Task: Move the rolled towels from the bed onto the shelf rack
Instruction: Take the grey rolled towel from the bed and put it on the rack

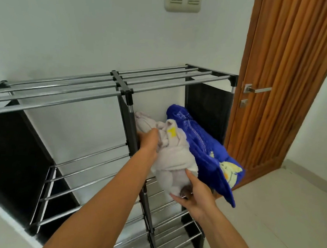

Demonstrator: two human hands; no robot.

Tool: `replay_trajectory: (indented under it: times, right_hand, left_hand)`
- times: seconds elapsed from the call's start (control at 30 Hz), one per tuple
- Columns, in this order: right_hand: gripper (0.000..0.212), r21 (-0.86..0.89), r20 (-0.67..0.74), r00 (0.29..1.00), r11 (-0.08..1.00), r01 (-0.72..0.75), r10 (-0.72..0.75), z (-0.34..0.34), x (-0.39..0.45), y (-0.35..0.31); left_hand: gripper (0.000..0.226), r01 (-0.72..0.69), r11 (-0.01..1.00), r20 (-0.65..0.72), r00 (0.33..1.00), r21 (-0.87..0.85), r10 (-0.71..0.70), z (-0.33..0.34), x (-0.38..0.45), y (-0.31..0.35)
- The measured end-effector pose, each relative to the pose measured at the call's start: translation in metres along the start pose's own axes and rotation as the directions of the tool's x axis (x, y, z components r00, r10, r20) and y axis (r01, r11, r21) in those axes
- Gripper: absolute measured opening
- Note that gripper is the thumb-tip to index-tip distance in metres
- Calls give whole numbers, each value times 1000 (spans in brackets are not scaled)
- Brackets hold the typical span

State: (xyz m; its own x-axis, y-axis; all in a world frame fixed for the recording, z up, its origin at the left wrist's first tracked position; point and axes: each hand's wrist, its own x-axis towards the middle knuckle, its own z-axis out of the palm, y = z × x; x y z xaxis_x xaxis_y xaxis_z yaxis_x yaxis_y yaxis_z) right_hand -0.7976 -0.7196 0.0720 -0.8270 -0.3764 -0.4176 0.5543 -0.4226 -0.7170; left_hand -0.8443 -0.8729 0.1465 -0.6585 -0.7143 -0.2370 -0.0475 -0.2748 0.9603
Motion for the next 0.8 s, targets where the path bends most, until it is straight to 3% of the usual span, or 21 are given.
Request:
replay_trajectory:
  times: [0.07, 0.23, 0.33, 0.4, 0.5, 0.6, 0.67, 0.8]
  right_hand:
    - [21, -83, 13, 1000, 997, 3, -1, 12, 13, 4]
    - [15, -285, 26, 999, 958, 45, -39, 14, 28, -1]
    - [14, -330, 18, 999, 943, 38, -34, 3, 29, -2]
    - [12, -357, 5, 999, 933, 38, -39, -3, 29, 1]
    - [4, -437, -20, 999, 899, 28, -41, -15, 23, 3]
    - [3, -477, -22, 999, 878, 31, -48, -38, 7, 0]
    - [7, -524, -52, 995, 850, 48, -89, -62, -9, -2]
    - [14, -617, -231, 950, 787, 24, -210, -135, -55, 7]
  left_hand:
    - [85, 34, 997, 41, 998, 72, -38, 1, 5, -1]
    - [70, 28, 984, 51, 998, 177, -37, 0, 13, -9]
    - [71, -56, 960, 30, 998, 276, 49, 7, 10, -9]
    - [65, -180, 907, 34, 983, 380, 181, 12, 2, -7]
    - [53, -424, 819, 109, 903, 387, 416, 18, -19, -7]
    - [32, -630, 734, 229, 777, 255, 587, 27, -47, -19]
    - [8, -670, 730, 356, 721, 136, 595, 37, -71, -36]
    - [9, -618, 768, 673, 641, 167, 369, 75, -111, -98]
